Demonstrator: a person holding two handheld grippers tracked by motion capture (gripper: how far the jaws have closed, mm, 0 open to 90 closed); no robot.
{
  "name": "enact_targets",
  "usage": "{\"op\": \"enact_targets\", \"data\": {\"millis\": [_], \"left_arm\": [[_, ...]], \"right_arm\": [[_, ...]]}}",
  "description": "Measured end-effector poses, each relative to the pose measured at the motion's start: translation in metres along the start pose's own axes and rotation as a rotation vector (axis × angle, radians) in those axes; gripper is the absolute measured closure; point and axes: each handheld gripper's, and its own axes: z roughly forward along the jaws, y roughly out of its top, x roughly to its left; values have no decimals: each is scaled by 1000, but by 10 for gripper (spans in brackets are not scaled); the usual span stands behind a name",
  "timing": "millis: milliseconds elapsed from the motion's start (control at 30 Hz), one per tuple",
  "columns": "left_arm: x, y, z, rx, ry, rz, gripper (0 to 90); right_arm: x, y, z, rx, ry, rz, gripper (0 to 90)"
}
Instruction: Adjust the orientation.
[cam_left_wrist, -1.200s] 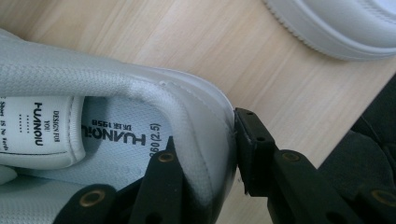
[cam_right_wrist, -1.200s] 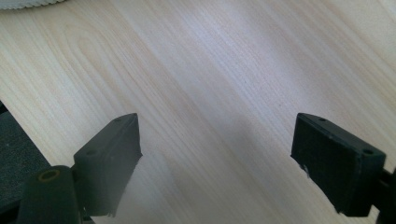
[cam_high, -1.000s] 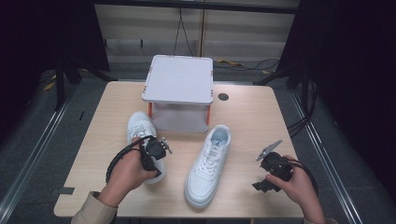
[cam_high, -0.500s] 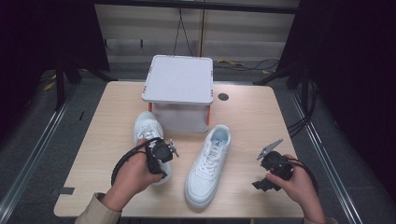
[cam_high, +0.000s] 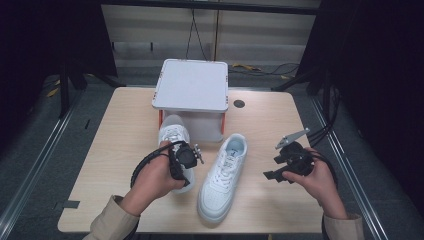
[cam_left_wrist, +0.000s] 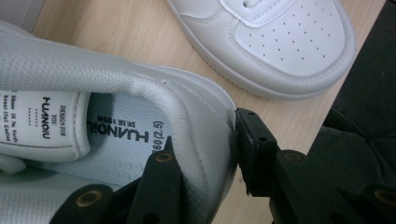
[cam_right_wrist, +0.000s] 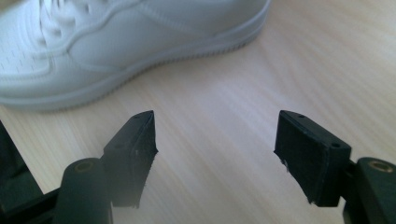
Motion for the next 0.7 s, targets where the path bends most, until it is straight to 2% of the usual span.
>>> {"op": "enact_targets", "data": {"millis": [100, 133, 167, 233, 333, 367, 433, 500, 533, 700], "left_arm": [[4, 4, 3, 21, 7, 28, 716], [5, 5, 4, 21, 11, 19, 716], [8, 5, 5, 23, 7, 32, 716], [12, 6, 6, 12, 8, 27, 716], [20, 7, 10, 16, 7, 38, 714], [23, 8, 12, 19, 8, 40, 714], [27, 9, 15, 13, 17, 47, 714], [33, 11, 17, 10, 20, 49, 713], [36, 11, 19, 15, 21, 56, 713], [47, 15, 25, 18, 25, 84, 710]], "right_arm": [[-4, 14, -5, -22, -18, -10, 358], [-6, 24, -8, -55, -21, -23, 397], [-6, 24, -8, -55, -21, -23, 397], [-7, 34, -11, -86, 3, -17, 428], [-7, 55, -13, -99, -25, -31, 456], [-7, 55, -13, -99, -25, -31, 456], [-8, 66, -13, -112, -14, -41, 495], [-8, 74, -12, -114, -11, -44, 496], [-9, 82, -10, -118, -22, -39, 506], [-13, 96, -6, -138, -13, -30, 513]]}}
